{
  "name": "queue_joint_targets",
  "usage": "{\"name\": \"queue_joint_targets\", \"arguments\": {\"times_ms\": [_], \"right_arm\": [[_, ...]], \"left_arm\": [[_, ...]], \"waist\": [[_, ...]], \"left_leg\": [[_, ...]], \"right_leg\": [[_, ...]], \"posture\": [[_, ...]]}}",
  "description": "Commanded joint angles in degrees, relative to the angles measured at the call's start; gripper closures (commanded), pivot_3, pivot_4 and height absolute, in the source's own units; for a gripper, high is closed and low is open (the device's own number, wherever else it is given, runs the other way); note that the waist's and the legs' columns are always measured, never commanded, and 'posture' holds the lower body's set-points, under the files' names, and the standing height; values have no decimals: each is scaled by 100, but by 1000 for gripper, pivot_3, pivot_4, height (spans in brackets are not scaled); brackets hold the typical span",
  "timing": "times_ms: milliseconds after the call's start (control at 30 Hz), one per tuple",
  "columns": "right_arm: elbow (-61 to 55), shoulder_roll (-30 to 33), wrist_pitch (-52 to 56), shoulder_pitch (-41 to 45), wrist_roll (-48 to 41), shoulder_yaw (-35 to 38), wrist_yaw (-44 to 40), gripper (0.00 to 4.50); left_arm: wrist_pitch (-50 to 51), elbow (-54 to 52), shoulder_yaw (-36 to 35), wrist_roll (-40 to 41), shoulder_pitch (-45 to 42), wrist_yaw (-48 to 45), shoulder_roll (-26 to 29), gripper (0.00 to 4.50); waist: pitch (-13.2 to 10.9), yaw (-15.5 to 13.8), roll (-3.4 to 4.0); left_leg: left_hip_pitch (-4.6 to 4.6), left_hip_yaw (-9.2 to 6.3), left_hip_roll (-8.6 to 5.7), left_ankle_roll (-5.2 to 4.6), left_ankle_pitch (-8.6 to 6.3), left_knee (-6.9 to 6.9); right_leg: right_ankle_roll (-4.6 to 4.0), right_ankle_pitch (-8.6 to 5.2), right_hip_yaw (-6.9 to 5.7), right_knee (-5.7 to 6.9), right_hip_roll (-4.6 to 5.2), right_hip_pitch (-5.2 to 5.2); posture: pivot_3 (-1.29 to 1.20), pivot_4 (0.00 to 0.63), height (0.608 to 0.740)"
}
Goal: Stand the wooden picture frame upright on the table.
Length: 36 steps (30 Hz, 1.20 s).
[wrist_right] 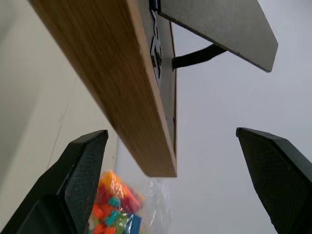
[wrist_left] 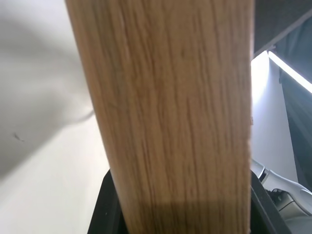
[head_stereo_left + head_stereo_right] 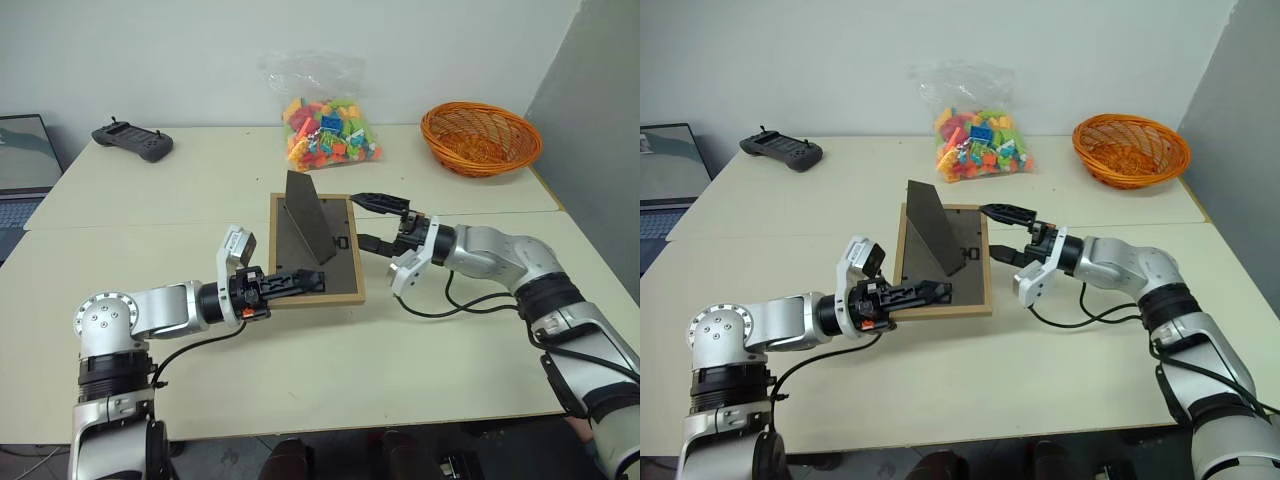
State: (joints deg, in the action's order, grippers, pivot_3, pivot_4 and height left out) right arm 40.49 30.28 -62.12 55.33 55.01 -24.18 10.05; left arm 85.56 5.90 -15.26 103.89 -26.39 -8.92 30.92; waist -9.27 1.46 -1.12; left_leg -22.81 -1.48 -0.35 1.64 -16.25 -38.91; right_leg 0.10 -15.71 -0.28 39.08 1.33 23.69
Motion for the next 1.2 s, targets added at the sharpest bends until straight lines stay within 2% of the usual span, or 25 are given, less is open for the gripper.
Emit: {"name": "queue_joint_targets", "arguments": {"times_ms": [33, 67, 133, 167, 500, 600, 633, 800, 933, 1067, 1133, 1200], "right_arm": [[232, -53, -91, 329, 190, -190, 604, 27], [279, -51, -116, 376, 202, -228, 692, 27], [356, -24, -205, 454, 201, -278, 818, 407], [381, 5, -230, 475, 215, -302, 878, 458], [240, 135, -261, 542, 389, -464, 1327, 2878], [264, 187, -299, 569, 387, -475, 1368, 3138], [280, 212, -307, 578, 383, -474, 1375, 3140], [470, 312, -374, 588, 128, -433, 1223, 3195], [1057, 261, -599, 593, -806, -338, 238, 3198], [1651, -27, -311, 461, -2977, -120, -2080, 3206], [1427, -348, 605, 251, -4403, 148, -3742, 3207], [1020, -674, 1988, 81, -5631, 512, -5227, 3207]], "left_arm": [[-609, -445, 346, 897, 83, 303, 288, 3454], [-676, -479, 403, 911, 105, 297, 331, 3454], [-775, -517, 472, 911, 155, 252, 413, 3454], [-814, -531, 500, 911, 173, 226, 454, 3454], [-1030, -630, 798, 911, 225, 89, 604, 3454], [-1230, -636, 836, 868, 244, 254, 665, 3454], [-1371, -591, 830, 784, 251, 403, 670, 2754], [-1689, -271, 644, -117, 127, 316, 822, 1849], [-2090, -136, 279, -838, -147, 58, 1037, 888], [-2543, -907, -110, -1552, -188, 101, 1287, 92], [-2634, -1728, -144, -1955, 81, 22, 1449, 0], [-2776, -2546, -159, -2335, 397, -28, 1544, 0]], "waist": [[0, 4, 0], [0, 4, 0], [0, 9, 0], [0, 16, 0], [0, 21, 0], [0, 21, 0], [0, 21, 0], [0, 21, 0], [0, 32, -1], [-3, 47, -5], [-5, 54, -12], [-4, 63, -13]], "left_leg": [[0, 1, 0, 0, 0, 0], [2, 2, -2, 0, 0, 0], [2, 1, -1, 0, 0, 0], [2, 1, -1, 0, 0, 0], [4, 1, -1, -1, 0, 1], [5, 1, -1, -1, 0, 1], [5, 1, -1, -1, 0, 1], [6, 0, -1, -1, 0, 1], [7, 2, 0, -1, 0, 2], [8, 1, 4, -2, -1, 2], [6, 0, 5, -3, -1, 2], [11, -2, 11, -4, -2, 0]], "right_leg": [[0, 0, 2, 1, 0, 0], [0, 0, 3, 2, 1, -2], [0, 0, 2, 1, 0, -2], [0, 0, 2, 1, 0, -2], [0, 0, 1, 0, -2, -6], [0, 0, 0, 0, -2, -6], [0, 0, 0, 0, -2, -7], [0, 0, -1, 0, -4, -8], [0, 0, 1, -2, -6, -10], [0, 0, -3, -11, -5, -17], [-1, 0, -3, -11, -4, -17], [0, 0, -4, -17, -4, -28]], "posture": [[0, 150, 740], [0, 150, 740], [0, 150, 740], [0, 150, 740], [0, 150, 740], [0, 150, 740], [0, 150, 740], [0, 150, 740], [0, 150, 740], [0, 150, 740], [0, 150, 740], [0, 150, 740]]}}
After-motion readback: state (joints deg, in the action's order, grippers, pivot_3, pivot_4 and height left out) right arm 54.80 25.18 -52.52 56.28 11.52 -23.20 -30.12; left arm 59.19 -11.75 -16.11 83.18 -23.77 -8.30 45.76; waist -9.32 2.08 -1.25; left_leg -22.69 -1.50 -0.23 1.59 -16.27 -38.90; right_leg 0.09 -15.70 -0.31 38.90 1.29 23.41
